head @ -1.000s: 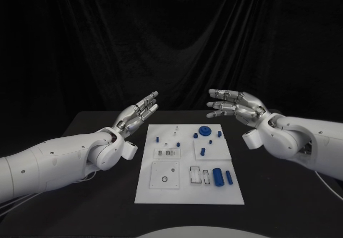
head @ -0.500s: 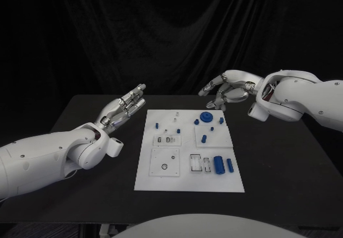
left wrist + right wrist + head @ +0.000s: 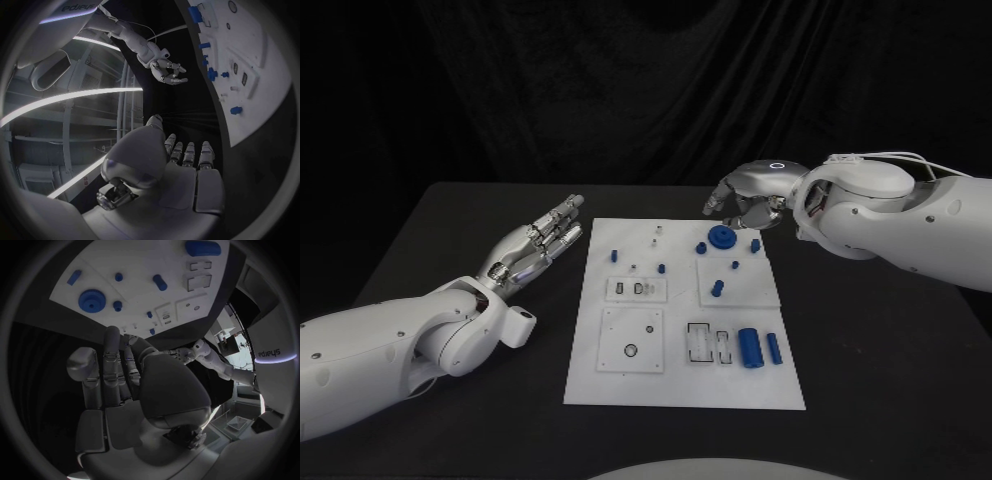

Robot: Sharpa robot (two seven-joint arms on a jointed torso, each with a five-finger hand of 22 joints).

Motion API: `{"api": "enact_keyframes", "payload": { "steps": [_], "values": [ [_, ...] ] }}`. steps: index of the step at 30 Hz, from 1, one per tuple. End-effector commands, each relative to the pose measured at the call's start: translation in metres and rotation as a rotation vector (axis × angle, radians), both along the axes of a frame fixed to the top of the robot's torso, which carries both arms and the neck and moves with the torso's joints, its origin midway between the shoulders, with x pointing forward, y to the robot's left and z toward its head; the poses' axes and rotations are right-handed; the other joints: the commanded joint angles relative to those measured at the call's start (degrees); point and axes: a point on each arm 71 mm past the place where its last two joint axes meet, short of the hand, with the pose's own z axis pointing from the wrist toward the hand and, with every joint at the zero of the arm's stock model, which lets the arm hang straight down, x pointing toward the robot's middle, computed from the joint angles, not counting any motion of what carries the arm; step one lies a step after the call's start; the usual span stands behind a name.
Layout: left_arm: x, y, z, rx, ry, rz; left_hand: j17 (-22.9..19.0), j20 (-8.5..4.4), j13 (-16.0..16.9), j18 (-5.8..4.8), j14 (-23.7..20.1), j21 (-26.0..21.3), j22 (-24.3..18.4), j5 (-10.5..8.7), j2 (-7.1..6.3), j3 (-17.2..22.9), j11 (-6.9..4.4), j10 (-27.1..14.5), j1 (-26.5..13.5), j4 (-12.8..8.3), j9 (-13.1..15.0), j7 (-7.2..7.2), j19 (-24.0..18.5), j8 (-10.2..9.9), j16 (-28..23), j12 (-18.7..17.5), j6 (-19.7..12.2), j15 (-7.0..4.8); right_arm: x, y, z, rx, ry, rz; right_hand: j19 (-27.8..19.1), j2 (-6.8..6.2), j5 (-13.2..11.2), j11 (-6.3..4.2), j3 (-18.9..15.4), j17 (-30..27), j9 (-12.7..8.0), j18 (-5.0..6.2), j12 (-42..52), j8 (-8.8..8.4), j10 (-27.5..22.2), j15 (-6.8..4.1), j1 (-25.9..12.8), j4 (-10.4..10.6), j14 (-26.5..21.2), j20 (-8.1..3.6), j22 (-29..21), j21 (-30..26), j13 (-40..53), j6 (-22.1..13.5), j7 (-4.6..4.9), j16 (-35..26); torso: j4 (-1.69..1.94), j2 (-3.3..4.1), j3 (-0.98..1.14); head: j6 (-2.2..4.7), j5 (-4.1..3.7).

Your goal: Assemble the parts on the task board

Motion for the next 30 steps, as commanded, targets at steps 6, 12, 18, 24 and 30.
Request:
{"api": "enact_keyframes", "payload": {
  "steps": [6,12,18,24,30],
  "values": [
    [-0.005,-0.004,0.016,-0.117,-0.183,-0.058,-0.09,0.47,-0.1,0.89,0.08,-0.2,-0.05,0.55,-0.03,0.43,0.68,0.09,0.83,0.12,0.08,0.06,0.02,0.26,-0.21,-0.2,0.11,0.48,-0.002,-0.004,0.003,-0.085,-0.106,-0.023,1.29,-2.54,0.7,-0.33,5.72,1.46,1.16,-1.1,-1.1,-0.44,3.55,0.27,-2.69,1.4,0.38,0.18,4.92,3.1,-0.08,1.7,0.05,2.17,1.99,2.73,-0.62,1.21,-2.09],
    [-0.007,-0.001,0.019,-0.123,-0.204,-0.05,-0.09,0.43,-0.1,0.92,0.08,-0.2,-0.05,0.89,-0.06,0.55,0.96,0.09,1.07,0.12,0.15,0.2,0.02,0.35,-0.21,-0.2,0.59,0.33,-0.006,-0.003,0.002,-0.067,-0.119,-0.011,2.16,-4.28,-1.3,-0.79,7.14,2.29,1.84,-1.48,-0.82,-0.9,5.69,0.23,-4.75,3.53,1.1,0.24,7.48,4.57,0.8,0.67,-0.38,3.48,2.25,3.58,-1.0,0.66,-2.36],
    [-0.009,0.002,0.02,-0.124,-0.207,-0.047,-0.09,0.18,-0.1,1.01,0.08,-0.2,-0.05,2.17,-0.32,0.61,0.96,0.09,2.02,0.11,0.26,0.54,0.02,0.5,-0.21,-0.2,1.8,-0.14,-0.01,-0.002,-0.003,-0.073,-0.1,-0.014,2.14,-5.31,-4.67,-0.82,6.64,2.7,2.28,-1.49,-1.08,-0.99,4.93,0.41,-5.87,5.15,1.04,0.31,7.92,4.71,1.45,-0.1,-0.47,4.03,2.84,4.26,-1.53,0.82,-2.93],
    [-0.01,0.004,0.02,-0.124,-0.203,-0.045,-0.09,0.19,-0.1,1.02,0.08,-0.2,-0.05,2.32,-0.28,0.64,1.12,0.09,2.13,0.1,0.23,0.55,0.02,0.46,-0.21,-0.2,1.64,-0.09,-0.01,-0.003,-0.006,-0.079,-0.09,-0.023,2.23,-5.57,-6.87,-0.77,5.92,2.91,2.61,-1.54,-1.1,-0.9,4.13,0.5,-6.1,6.17,1.05,0.43,8.31,4.81,2.05,-0.48,-0.42,4.31,3.0,4.61,-1.61,0.74,-3.36],
    [-0.011,0.004,0.02,-0.124,-0.201,-0.046,-0.09,0.23,-0.1,1.01,0.08,-0.2,-0.05,2.49,-0.25,0.7,1.3,0.09,2.29,0.07,0.2,0.55,0.02,0.41,-0.21,-0.2,1.51,0.0,-0.008,-0.004,-0.011,-0.092,-0.074,-0.033,2.31,-5.37,-6.54,-0.73,6.09,3.0,2.8,-1.57,-1.15,-0.75,3.86,0.53,-5.46,6.13,1.07,0.46,8.54,4.91,2.25,-0.25,-0.34,4.46,3.07,5.12,-1.63,0.86,-3.55]
  ]
}}
